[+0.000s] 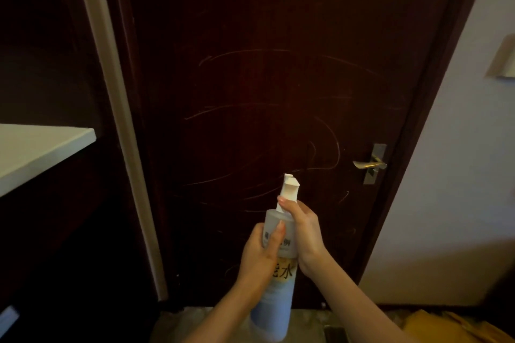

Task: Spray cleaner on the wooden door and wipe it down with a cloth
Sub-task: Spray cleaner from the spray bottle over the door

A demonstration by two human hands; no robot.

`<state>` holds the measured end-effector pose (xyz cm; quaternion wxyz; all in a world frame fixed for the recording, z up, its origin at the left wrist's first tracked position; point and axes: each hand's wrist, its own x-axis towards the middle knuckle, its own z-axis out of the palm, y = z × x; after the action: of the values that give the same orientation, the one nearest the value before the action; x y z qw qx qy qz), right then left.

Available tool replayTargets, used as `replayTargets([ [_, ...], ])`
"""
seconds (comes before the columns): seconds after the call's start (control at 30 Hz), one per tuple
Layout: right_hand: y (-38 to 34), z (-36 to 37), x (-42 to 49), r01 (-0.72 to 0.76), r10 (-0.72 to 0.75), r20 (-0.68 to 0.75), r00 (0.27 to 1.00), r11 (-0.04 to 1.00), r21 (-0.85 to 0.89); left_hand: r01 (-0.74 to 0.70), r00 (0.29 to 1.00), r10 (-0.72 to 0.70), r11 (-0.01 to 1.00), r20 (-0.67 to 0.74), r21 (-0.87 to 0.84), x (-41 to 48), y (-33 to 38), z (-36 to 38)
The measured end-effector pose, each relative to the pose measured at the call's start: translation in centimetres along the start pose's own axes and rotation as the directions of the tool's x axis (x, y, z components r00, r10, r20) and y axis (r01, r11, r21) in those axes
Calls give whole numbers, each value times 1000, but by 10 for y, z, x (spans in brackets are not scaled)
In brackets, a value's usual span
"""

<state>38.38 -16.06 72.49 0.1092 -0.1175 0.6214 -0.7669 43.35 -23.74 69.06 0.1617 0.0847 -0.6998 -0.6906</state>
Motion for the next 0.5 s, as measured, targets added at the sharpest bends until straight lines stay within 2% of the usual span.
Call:
replayTargets([
  [0.23,21,28,2,-58,58,14,998,998,5,53,998,-53,999,-46,3,-7,-12,-29],
  [0.5,42,61,-1,-113,111,162,981,994,3,149,966,-138,988,-219,33,-13,-28,-63],
])
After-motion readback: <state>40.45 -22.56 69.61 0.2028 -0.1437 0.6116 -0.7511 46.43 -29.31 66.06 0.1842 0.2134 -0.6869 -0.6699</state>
